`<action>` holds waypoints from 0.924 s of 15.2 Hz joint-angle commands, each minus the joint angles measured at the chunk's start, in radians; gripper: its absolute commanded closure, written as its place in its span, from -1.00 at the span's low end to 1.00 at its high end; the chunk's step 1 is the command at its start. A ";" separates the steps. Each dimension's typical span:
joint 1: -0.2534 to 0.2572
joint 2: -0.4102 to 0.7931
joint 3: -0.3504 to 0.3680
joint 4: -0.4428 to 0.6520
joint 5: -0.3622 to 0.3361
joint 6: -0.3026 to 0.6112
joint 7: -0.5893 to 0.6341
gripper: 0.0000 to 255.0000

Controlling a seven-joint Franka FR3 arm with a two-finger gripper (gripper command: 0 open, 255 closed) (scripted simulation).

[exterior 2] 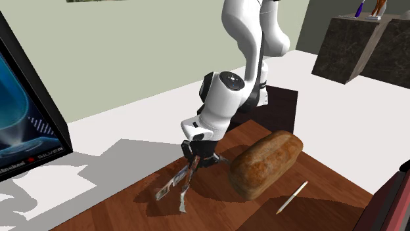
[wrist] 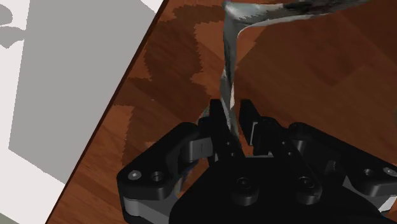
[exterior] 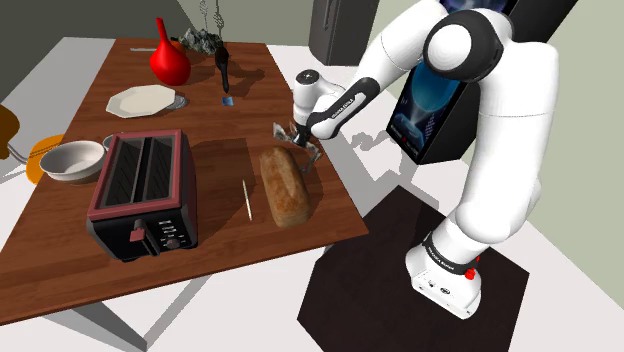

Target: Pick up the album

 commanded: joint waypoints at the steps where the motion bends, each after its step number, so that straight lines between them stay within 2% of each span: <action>1: 0.000 0.000 0.000 0.000 0.000 0.000 0.000 1.00; 7: 0.001 0.002 0.000 0.000 -0.001 0.002 0.001 1.00; 14: -0.017 -0.073 0.027 -0.010 0.046 -0.060 -0.051 1.00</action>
